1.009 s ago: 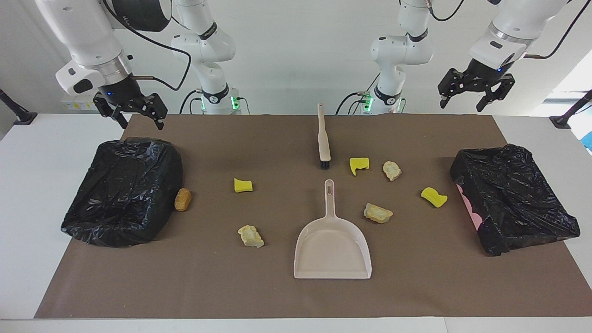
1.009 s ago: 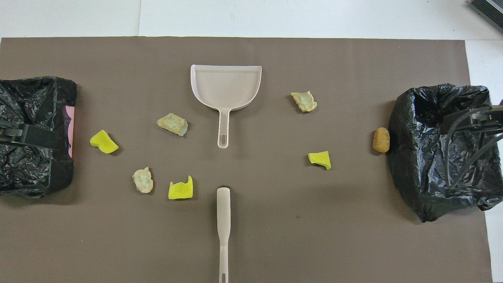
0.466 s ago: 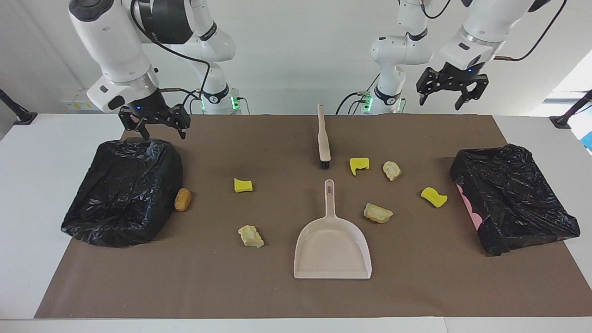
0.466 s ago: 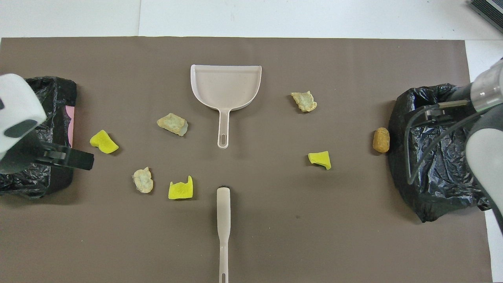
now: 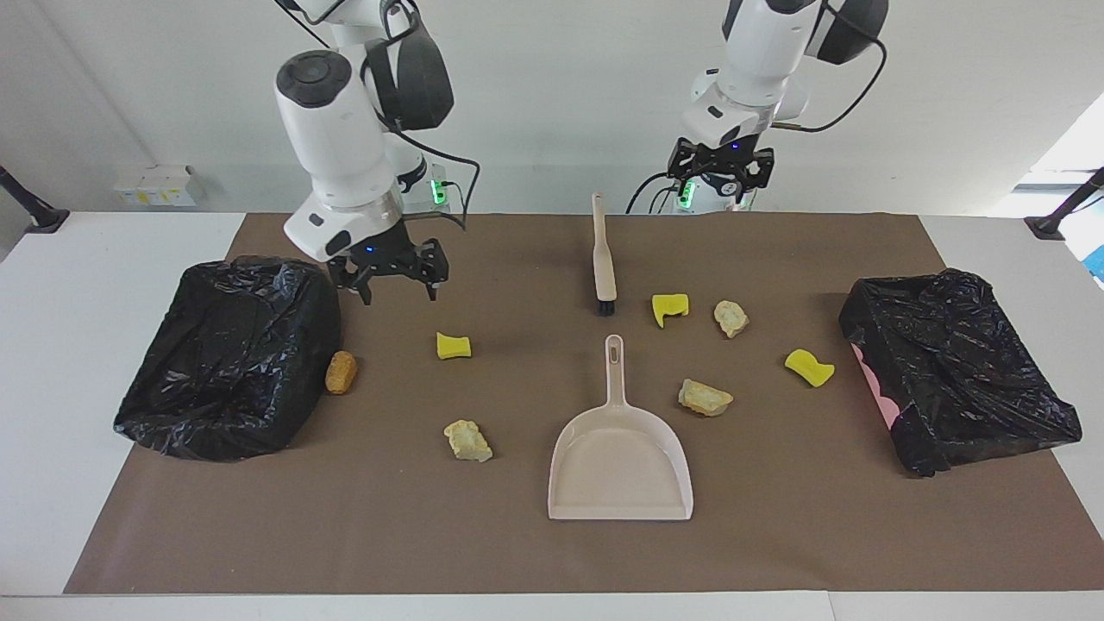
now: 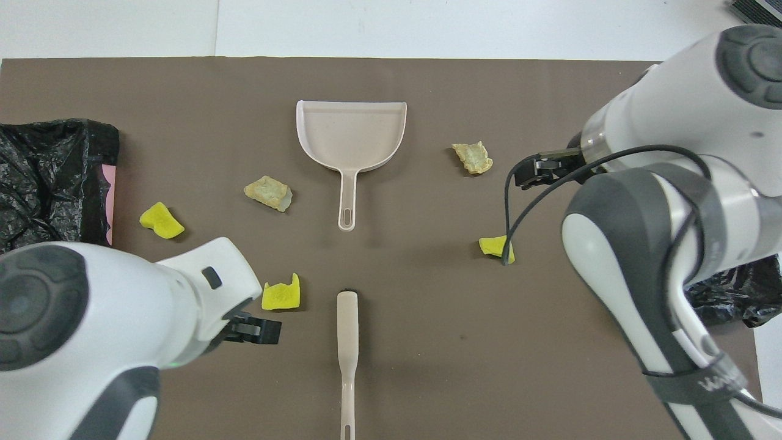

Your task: Sweep and dump trash in bin

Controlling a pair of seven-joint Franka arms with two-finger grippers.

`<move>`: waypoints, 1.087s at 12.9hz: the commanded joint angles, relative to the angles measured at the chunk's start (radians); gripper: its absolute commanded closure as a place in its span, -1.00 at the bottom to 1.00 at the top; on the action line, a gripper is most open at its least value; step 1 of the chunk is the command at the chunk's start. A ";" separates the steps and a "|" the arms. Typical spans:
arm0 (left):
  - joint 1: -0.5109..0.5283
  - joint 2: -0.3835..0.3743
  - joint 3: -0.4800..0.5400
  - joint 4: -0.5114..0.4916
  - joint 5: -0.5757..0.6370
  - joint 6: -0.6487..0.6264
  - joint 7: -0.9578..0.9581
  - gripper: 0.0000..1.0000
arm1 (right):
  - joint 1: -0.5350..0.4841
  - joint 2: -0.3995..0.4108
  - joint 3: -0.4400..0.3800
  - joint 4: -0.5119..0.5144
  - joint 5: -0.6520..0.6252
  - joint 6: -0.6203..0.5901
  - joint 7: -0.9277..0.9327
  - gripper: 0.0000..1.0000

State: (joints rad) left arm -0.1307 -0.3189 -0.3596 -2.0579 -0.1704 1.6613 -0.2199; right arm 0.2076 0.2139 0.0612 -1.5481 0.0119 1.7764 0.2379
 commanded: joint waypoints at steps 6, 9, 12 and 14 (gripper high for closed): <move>-0.015 -0.138 -0.301 -0.339 -0.139 0.248 -0.205 -1.00 | 0.153 0.191 0.006 0.072 0.043 0.172 0.354 -1.00; -0.015 -0.129 -0.427 -0.439 -0.227 0.414 -0.253 -1.00 | 0.211 0.274 0.006 0.127 0.043 0.242 0.501 -1.00; -0.013 -0.095 -0.514 -0.503 -0.267 0.518 -0.291 -1.00 | 0.265 0.395 0.006 0.233 0.042 0.308 0.645 -1.00; -0.006 -0.074 -0.527 -0.525 -0.290 0.555 -0.291 -0.95 | 0.306 0.467 0.005 0.316 0.040 0.324 0.719 -1.00</move>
State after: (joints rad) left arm -0.1363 -0.4021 -0.8811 -2.5516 -0.4323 2.1691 -0.5032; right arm 0.4874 0.5888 0.0675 -1.3582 0.0397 2.1029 0.8967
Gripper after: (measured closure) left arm 0.000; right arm 0.000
